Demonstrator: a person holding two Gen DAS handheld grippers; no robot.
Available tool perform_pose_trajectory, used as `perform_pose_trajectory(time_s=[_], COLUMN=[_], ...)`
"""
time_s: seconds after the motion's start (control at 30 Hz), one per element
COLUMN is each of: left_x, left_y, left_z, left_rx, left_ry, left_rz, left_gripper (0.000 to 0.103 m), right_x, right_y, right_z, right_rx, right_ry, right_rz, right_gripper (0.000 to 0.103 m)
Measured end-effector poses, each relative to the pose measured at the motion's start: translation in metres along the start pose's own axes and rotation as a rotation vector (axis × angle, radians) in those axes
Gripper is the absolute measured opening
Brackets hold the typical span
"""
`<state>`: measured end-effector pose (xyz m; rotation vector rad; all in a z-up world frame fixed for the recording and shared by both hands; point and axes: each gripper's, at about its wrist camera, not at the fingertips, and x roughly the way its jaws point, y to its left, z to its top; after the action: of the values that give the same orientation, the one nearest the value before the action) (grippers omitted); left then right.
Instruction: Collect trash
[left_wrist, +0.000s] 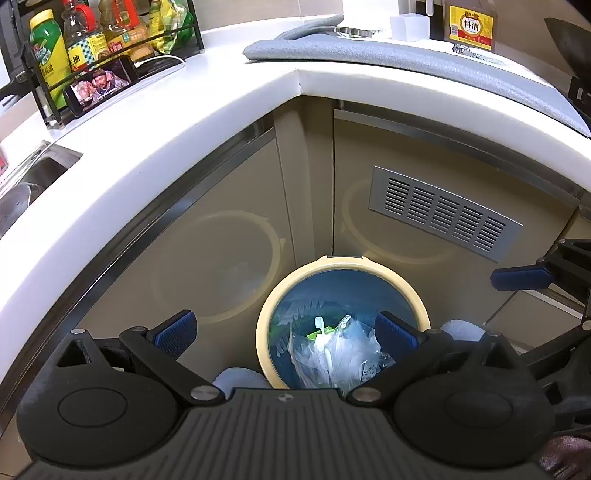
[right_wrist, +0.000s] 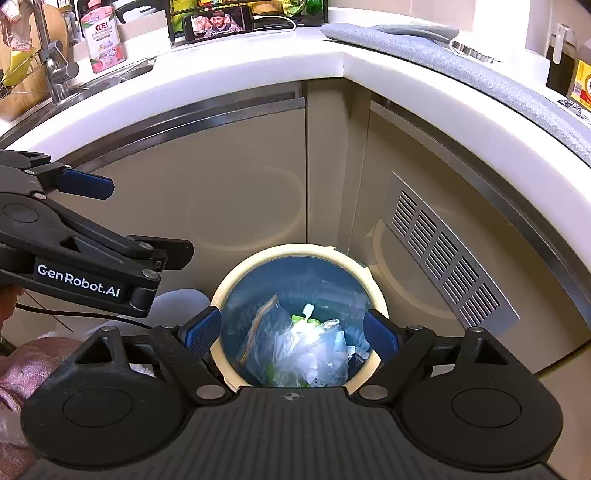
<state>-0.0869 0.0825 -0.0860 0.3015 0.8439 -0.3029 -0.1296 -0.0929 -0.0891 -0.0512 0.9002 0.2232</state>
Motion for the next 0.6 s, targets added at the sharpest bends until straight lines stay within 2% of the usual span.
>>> perform_pose_trajectory(time_s=[0.6], left_x=[0.0025], left_y=[0.0003], left_z=[-0.0019], left_rx=[0.010], left_ry=[0.005], left_rz=[0.003], left_gripper=[0.103], right_x=[0.0046], right_y=[-0.0021], right_z=[-0.0027], right_rx=[0.015], right_ry=[0.011], right_rz=[0.008], right_gripper=[0.087])
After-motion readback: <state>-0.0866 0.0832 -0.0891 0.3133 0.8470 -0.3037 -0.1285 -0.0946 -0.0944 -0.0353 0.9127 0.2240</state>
